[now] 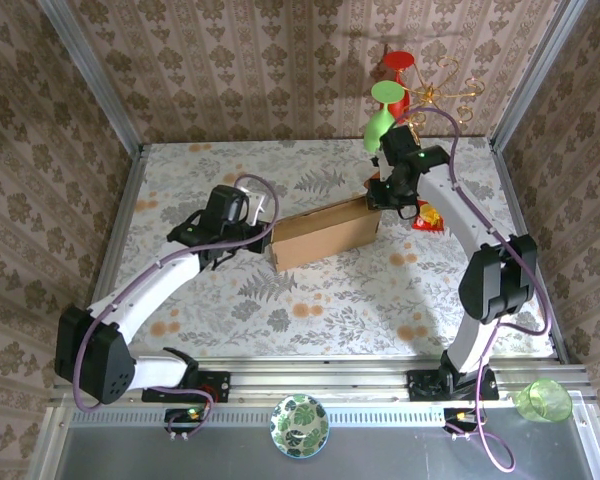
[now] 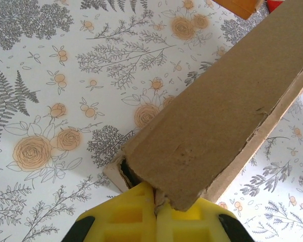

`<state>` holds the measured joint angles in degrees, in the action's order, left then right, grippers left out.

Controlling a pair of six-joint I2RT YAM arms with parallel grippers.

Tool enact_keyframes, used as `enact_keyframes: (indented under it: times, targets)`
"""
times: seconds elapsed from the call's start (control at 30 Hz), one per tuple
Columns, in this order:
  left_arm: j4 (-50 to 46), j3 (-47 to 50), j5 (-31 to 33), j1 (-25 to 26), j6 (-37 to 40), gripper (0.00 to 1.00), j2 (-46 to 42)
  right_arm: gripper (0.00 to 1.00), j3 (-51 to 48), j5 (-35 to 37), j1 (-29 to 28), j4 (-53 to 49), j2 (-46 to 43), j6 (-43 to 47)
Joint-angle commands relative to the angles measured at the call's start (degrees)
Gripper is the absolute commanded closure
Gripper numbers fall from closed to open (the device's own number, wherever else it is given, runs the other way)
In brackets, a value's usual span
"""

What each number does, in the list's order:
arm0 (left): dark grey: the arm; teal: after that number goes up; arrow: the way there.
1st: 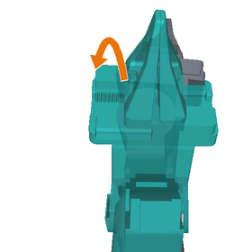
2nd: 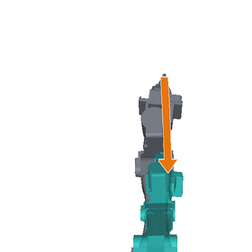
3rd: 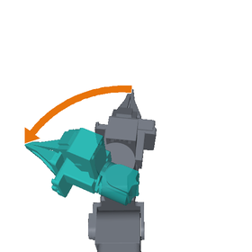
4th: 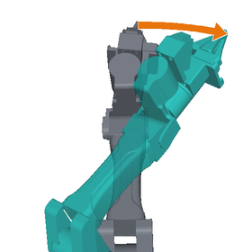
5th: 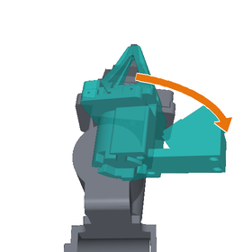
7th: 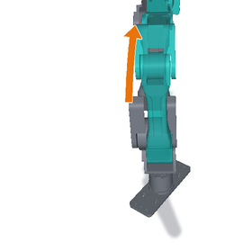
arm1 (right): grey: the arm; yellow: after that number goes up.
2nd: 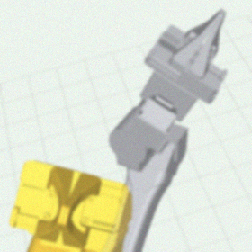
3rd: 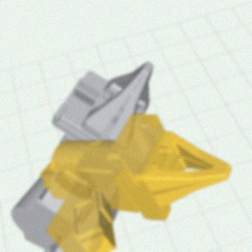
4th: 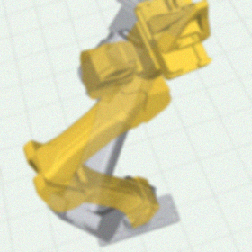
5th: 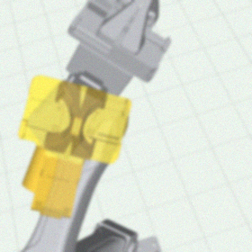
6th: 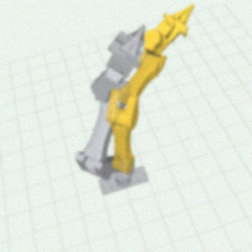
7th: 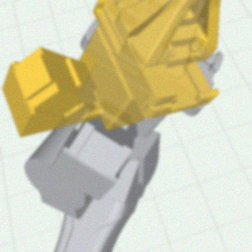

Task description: Fold the paper box

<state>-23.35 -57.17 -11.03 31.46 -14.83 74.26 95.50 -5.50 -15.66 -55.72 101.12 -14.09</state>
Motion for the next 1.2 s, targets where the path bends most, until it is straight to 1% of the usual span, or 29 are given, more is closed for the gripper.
enact_keyframes:
  times: [0.0, 0.17, 0.27, 0.33, 0.4, 0.43, 0.47, 0.5, 0.57, 0.63, 0.77, 0.87, 0.97, 1.07, 1.17]
  targets:
    - [-6.1, 2.8, 1.2, 1.2, -0.6, 1.0, 2.4, 0.64, -0.5, -1.9, 0.3, -2.4, -4.4, -5.8]
    - [-5.9, 2.6, 2.1, 1.7, -0.5, 1.0, 2.6, 0.55, -3.8, -4.9, 1.1, 0.7, -10.5, -15.4]
    - [-5.9, 2.3, 2.2, 1.8, -0.4, 1.0, 2.8, 0.43, -7.4, -7.7, 2.1, 4.9, -13.8, -25.9]
    - [-5.8, 2.2, 2.4, 2.0, -0.2, 1.0, 3.0, 0.38, -11.9, -10.4, 2.2, 11.0, -16.3, -35.2]
    - [-5.8, 2.2, 2.5, 2.1, -0.2, 1.0, 3.1, 0.32, -18.8, -14.0, 2.0, 21.5, -18.8, -48.9]
    - [-5.8, 2.2, 2.6, 2.2, -0.1, 1.0, 3.1, 0.3, -21.5, -14.7, 1.7, 26.6, -19.8, -54.9]
    - [-5.8, 2.1, 2.7, 2.3, -0.1, 1.0, 3.1, 0.28, -24.9, -14.8, 1.0, 31.7, -20.5, -60.6]
    - [-5.7, 2.1, 2.8, 2.4, 0.0, 1.0, 3.1, 0.24, -27.0, -14.2, 0.3, 36.5, -21.0, -66.3]
    - [-5.7, 2.0, 3.0, 2.6, 0.1, 1.0, 3.1, 0.18, -29.1, -12.6, -1.3, 41.2, -21.0, -72.3]
    - [-5.8, 2.0, 3.2, 2.8, 0.2, 1.0, 3.2, 0.17, -28.2, -12.6, -2.5, 40.4, -19.6, -74.0]
    - [-5.6, 2.0, 3.4, 2.9, 0.2, 1.0, 3.3, 0.17, -26.7, -14.7, -2.8, 36.1, -16.5, -74.3]
    - [-5.6, 1.9, 3.6, 3.0, 0.3, 1.0, 3.1, 0.18, -27.8, -15.2, -2.7, 36.7, -15.6, -75.2]
    - [-5.8, 1.8, 3.6, 3.0, 0.5, 1.0, 3.1, 0.21, -28.9, -15.3, -2.7, 36.4, -14.7, -75.2]
    - [-5.8, 1.6, 3.7, 3.2, 0.8, 1.0, 2.6, 0.27, -30.7, -15.6, -2.5, 37.6, -14.2, -75.1]
    - [-5.6, 1.2, 3.7, 3.3, 0.1, 0.82, 0.5, 0.33, -32.1, -15.8, -2.1, 38.4, -13.9, -75.0]
